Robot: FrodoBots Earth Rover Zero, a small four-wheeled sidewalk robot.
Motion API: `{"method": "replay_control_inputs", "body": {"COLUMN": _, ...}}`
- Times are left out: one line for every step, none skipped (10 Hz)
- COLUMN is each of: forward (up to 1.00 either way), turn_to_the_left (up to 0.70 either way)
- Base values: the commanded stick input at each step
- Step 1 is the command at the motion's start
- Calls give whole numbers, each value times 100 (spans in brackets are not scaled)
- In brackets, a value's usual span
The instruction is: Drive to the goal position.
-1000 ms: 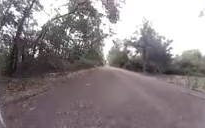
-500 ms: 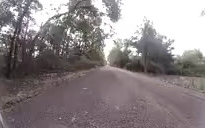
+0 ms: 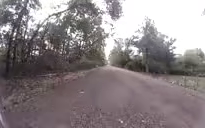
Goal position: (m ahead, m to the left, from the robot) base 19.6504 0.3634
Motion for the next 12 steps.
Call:
{"method": "replay_control_inputs", "body": {"forward": 70, "turn_to_the_left": 3}}
{"method": "replay_control_inputs", "body": {"forward": 70, "turn_to_the_left": 3}}
{"method": "replay_control_inputs", "body": {"forward": 70, "turn_to_the_left": 3}}
{"method": "replay_control_inputs", "body": {"forward": 70, "turn_to_the_left": 3}}
{"method": "replay_control_inputs", "body": {"forward": 70, "turn_to_the_left": 3}}
{"method": "replay_control_inputs", "body": {"forward": 70, "turn_to_the_left": 3}}
{"method": "replay_control_inputs", "body": {"forward": 70, "turn_to_the_left": 3}}
{"method": "replay_control_inputs", "body": {"forward": 70, "turn_to_the_left": 3}}
{"method": "replay_control_inputs", "body": {"forward": 70, "turn_to_the_left": 3}}
{"method": "replay_control_inputs", "body": {"forward": 70, "turn_to_the_left": 3}}
{"method": "replay_control_inputs", "body": {"forward": 70, "turn_to_the_left": 3}}
{"method": "replay_control_inputs", "body": {"forward": 70, "turn_to_the_left": 3}}
